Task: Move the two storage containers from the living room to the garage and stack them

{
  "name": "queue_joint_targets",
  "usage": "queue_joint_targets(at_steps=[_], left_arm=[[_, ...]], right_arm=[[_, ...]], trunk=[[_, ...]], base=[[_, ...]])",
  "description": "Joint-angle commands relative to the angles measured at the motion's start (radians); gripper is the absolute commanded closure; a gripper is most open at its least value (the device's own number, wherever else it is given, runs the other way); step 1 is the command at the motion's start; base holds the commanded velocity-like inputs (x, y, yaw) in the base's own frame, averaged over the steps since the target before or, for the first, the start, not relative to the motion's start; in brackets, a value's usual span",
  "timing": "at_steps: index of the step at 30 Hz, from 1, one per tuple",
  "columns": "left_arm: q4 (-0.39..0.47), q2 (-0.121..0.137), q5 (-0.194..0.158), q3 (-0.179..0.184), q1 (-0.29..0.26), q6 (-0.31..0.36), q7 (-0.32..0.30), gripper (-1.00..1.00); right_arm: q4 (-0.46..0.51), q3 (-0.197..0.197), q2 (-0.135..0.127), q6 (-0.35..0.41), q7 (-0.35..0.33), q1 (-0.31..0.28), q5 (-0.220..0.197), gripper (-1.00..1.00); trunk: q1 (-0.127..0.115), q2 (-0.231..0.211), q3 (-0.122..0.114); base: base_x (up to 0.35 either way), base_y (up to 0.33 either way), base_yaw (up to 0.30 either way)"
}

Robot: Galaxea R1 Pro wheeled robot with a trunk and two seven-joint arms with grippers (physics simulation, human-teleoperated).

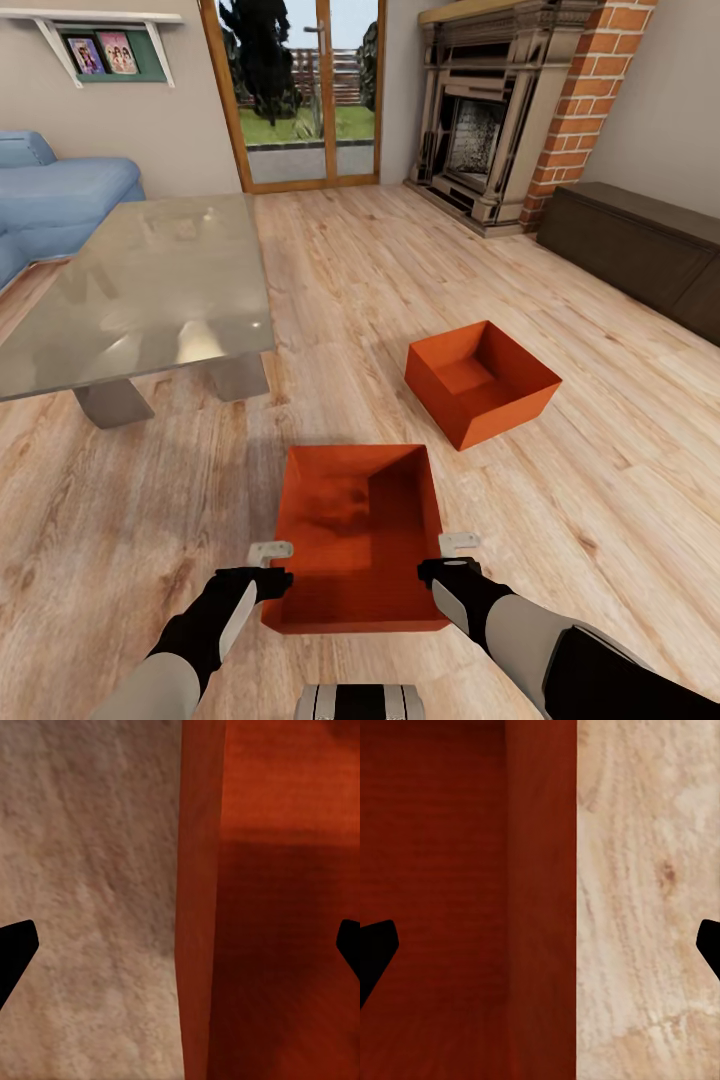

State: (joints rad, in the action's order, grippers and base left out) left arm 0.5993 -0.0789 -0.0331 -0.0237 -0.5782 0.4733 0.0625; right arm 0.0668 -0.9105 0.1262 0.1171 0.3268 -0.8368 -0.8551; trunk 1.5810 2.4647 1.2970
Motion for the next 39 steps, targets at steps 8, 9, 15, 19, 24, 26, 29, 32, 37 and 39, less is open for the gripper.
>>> queue_joint_targets(at_steps=[8, 9, 15, 19, 24, 26, 29, 32, 37, 39], left_arm=[[0.002, -0.001, -0.004, -0.003, 0.000, 0.005, 0.003, -1.00], [0.002, -0.001, -0.004, -0.003, 0.000, 0.005, 0.003, -1.00], [0.002, -0.001, -0.004, -0.003, 0.000, 0.005, 0.003, -1.00], [0.003, -0.001, -0.004, -0.002, 0.000, 0.005, 0.003, -1.00], [0.003, -0.001, -0.004, -0.003, 0.000, 0.005, 0.003, -1.00], [0.003, -0.001, -0.004, -0.002, 0.000, 0.005, 0.003, -1.00], [0.004, -0.001, -0.004, -0.002, 0.000, 0.005, 0.003, -1.00], [0.013, -0.001, -0.004, -0.002, 0.000, 0.004, 0.003, -1.00], [0.037, 0.001, -0.004, -0.004, 0.000, 0.004, 0.003, -1.00], [0.043, 0.001, -0.004, -0.005, 0.000, 0.004, 0.003, -1.00]], right_arm=[[0.002, -0.008, 0.000, 0.007, 0.006, 0.000, -0.004, -1.00], [0.002, -0.008, 0.000, 0.007, 0.006, 0.000, -0.004, -1.00], [0.002, -0.008, 0.000, 0.007, 0.006, 0.000, -0.004, -1.00], [0.002, -0.008, 0.000, 0.007, 0.006, 0.000, -0.004, -1.00], [0.002, -0.008, 0.000, 0.007, 0.006, 0.000, -0.004, -1.00], [0.002, -0.008, 0.000, 0.007, 0.006, 0.000, -0.004, -1.00], [0.002, -0.008, 0.000, 0.007, 0.006, 0.000, -0.004, -1.00], [0.002, -0.008, 0.000, 0.007, 0.006, 0.000, -0.004, -1.00], [0.002, -0.008, 0.000, 0.007, 0.006, 0.000, -0.004, -1.00], [0.002, -0.008, 0.000, 0.007, 0.006, 0.000, -0.004, -1.00]], trunk=[[0.000, 0.000, 0.001], [0.000, 0.000, 0.001], [0.000, 0.000, 0.001], [0.000, 0.000, 0.001], [0.015, 0.028, 0.013], [0.019, 0.036, 0.020], [0.021, 0.036, 0.032], [0.021, 0.036, 0.032], [0.021, 0.036, 0.032], [0.021, 0.036, 0.032]], base=[[0.000, 0.000, 0.000], [0.000, 0.000, 0.000], [0.000, 0.000, 0.000], [0.000, 0.000, 0.000], [0.000, 0.000, 0.000], [0.000, 0.000, 0.000], [0.000, 0.000, 0.000], [0.000, 0.000, 0.000], [0.000, 0.000, 0.000], [0.000, 0.000, 0.000]])
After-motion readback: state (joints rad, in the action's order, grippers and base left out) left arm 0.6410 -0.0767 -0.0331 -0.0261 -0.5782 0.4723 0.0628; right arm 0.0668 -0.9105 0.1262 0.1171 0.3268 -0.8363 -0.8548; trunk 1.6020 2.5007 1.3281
